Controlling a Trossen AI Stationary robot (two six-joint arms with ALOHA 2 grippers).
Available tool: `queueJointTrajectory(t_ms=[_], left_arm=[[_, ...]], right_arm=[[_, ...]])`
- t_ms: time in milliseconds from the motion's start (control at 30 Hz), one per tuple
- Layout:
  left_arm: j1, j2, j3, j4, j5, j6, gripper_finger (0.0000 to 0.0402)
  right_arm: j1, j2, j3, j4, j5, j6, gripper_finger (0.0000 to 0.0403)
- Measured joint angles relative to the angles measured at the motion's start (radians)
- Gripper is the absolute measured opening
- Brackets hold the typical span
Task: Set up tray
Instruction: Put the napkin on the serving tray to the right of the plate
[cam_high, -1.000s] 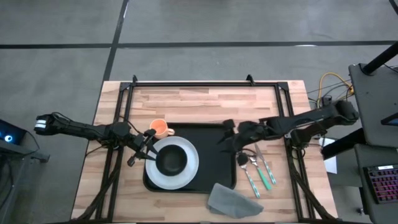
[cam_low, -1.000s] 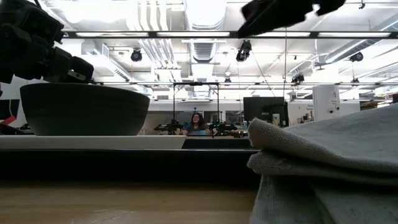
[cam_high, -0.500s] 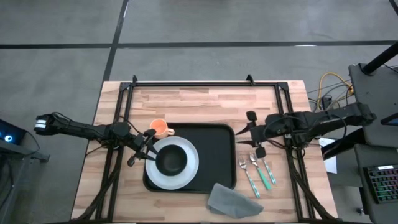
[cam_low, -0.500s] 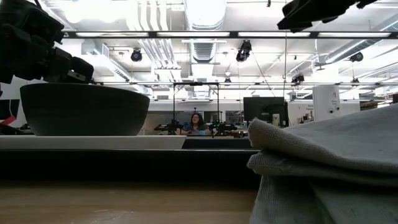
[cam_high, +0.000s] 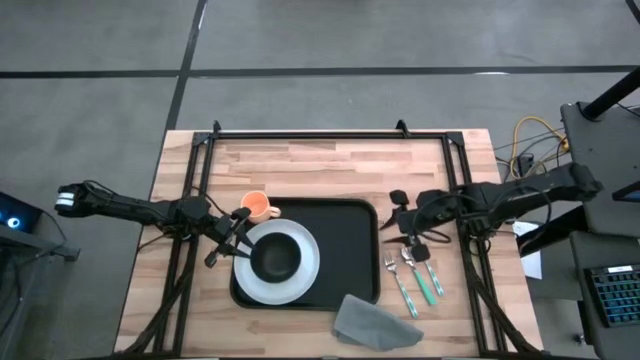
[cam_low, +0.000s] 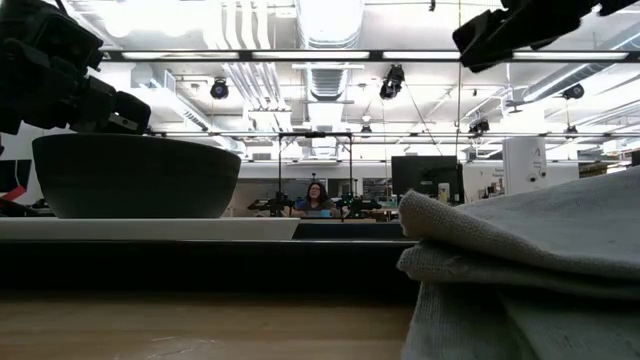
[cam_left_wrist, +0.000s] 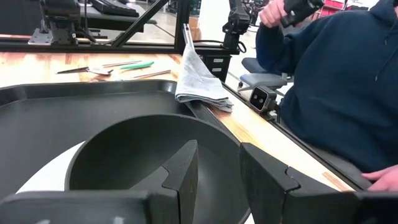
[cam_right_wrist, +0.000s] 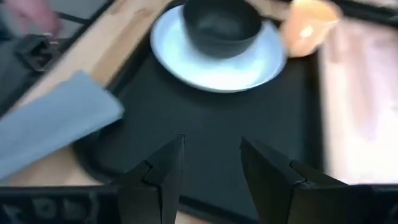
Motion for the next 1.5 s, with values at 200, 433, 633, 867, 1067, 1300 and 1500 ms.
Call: queueJointTrajectory(t_ms=[200, 433, 633, 867, 1067, 1300, 1500], left_arm=[[0.0, 0.0, 0.0, 0.0, 0.0, 0.0, 0.0099], [0.0, 0.0, 0.0, 0.0, 0.0, 0.0, 0.0099], [0.0, 0.0, 0.0, 0.0, 0.0, 0.0, 0.0099], [0.0, 0.0, 0.0, 0.0, 0.0, 0.0, 0.0099], [0.0, 0.0, 0.0, 0.0, 0.0, 0.0, 0.0099], [0.0, 0.0, 0.0, 0.0, 0.0, 0.0, 0.0099], [0.0, 0.0, 0.0, 0.0, 0.0, 0.0, 0.0099]], right_arm=[[0.064, 0.061, -0.001, 0.0, -0.181, 0.091, 0.0148], [0.108, 0.121, -0.001, 0.001, -0.241, 0.253, 0.0138], [0.112, 0.177, -0.001, 0.002, -0.374, 0.434, 0.0142], [0.113, 0.256, -0.001, 0.005, -0.484, 0.591, 0.0185], [0.112, 0.317, 0.0, 0.006, -0.488, 0.668, 0.0228], [0.147, 0.408, 0.05, 0.011, -0.483, 0.699, 0.0241], [0.209, 0.531, 0.136, 0.011, -0.471, 0.729, 0.0233]])
